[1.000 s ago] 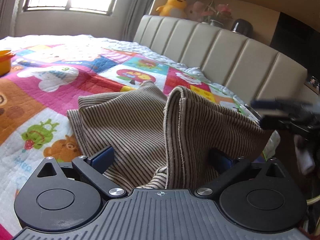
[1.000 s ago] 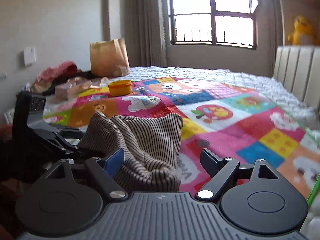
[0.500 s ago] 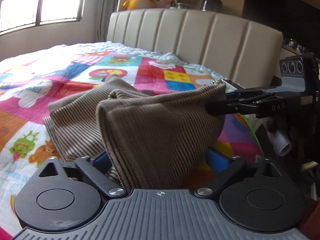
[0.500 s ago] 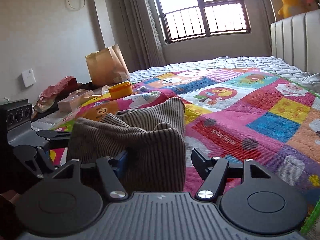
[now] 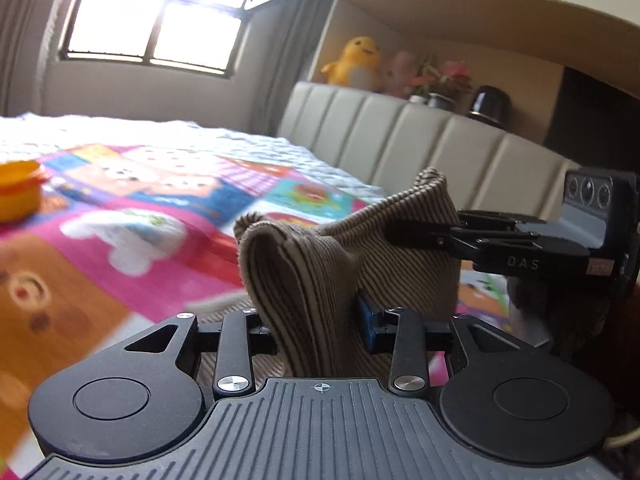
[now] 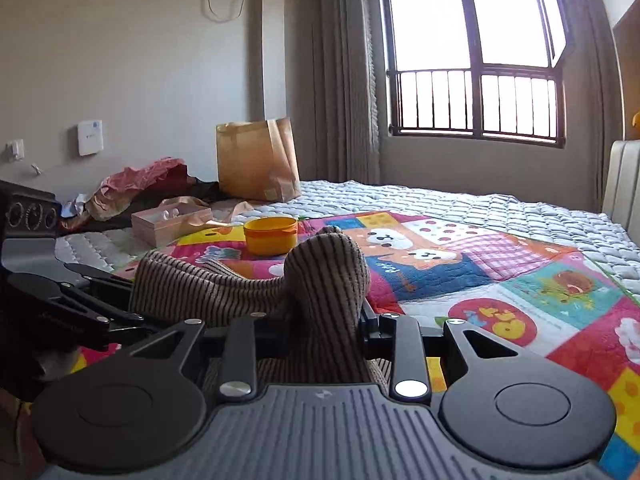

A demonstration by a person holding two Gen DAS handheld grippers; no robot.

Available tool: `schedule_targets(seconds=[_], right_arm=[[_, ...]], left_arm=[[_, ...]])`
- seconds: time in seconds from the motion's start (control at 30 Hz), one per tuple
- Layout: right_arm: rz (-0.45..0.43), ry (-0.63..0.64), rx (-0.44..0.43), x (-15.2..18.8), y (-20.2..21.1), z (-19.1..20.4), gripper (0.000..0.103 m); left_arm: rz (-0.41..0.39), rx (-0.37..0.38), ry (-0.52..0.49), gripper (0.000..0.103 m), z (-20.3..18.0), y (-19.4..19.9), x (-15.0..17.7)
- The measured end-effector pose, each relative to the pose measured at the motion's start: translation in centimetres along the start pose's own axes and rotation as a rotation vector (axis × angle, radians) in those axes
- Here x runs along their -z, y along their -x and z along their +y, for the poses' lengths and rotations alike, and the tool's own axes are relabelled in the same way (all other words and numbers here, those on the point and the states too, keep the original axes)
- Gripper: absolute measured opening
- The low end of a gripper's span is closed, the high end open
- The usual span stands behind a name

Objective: Fold clothes

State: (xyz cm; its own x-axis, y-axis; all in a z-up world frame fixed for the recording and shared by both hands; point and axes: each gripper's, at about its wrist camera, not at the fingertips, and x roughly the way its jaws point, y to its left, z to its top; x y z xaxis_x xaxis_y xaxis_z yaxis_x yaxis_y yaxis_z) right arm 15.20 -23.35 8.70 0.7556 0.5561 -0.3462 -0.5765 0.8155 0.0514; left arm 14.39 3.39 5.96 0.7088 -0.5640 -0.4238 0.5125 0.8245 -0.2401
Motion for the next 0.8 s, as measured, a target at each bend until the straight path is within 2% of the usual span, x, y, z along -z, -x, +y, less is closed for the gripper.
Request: schedule_targets(seconds=[0.13,0.17,0.2,0.23,0.3,0.33,0.4,0.5,0.63,0.73,0.8], right_arm=[[0.181,-0.064,0.042,1.3,-7.7,-2.3,0.032],[0.208,-0.083,0.059,2.0,-8.9,-2.8,0.037],[0.214,-0.103,0.076,2.7,-9.6,-3.1,0.043],[0.212,-0.127,0.084,3.1,-9.9,-3.5,0.044],[0.198,-0.157,0.096,3.4,-9.2,-3.8,0.051],[0.191,-0.161,0.105,3.6,-8.7,-3.7,0.053],[0.177,-0.167,0.124,4.0,-7.6,-3.7,0.055],[0.162,-0.191,0.173,5.0,-6.2,-3.7,0.057],[0.151,-0.275,0.238,5.6,-4.8,-3.8,0.058],[0.124,-0.271,0.273,5.3,-2.4,-2.6,0.067],[0.103,-0.267,0.268,5.3,-0.1,-1.7,0.084]], left_arm=[[0.097,-0.093,0.041,0.044,3.3,-4.2,0.4],[0.111,-0.101,0.060,0.047,3.9,-5.0,0.7],[0.108,-0.102,0.075,0.055,4.2,-5.2,1.0],[0.101,-0.102,0.088,0.059,4.5,-5.4,1.1],[0.098,-0.093,0.105,0.064,4.7,-5.4,1.3],[0.098,-0.092,0.106,0.071,4.8,-5.4,1.3],[0.100,-0.091,0.103,0.077,4.9,-5.4,1.4],[0.100,-0.081,0.104,0.083,5.0,-5.7,1.4],[0.098,-0.104,0.074,0.088,4.4,-6.2,1.2],[0.101,-0.117,0.066,0.088,4.3,-6.1,1.1],[0.102,-0.121,0.068,0.088,4.5,-6.0,1.1]])
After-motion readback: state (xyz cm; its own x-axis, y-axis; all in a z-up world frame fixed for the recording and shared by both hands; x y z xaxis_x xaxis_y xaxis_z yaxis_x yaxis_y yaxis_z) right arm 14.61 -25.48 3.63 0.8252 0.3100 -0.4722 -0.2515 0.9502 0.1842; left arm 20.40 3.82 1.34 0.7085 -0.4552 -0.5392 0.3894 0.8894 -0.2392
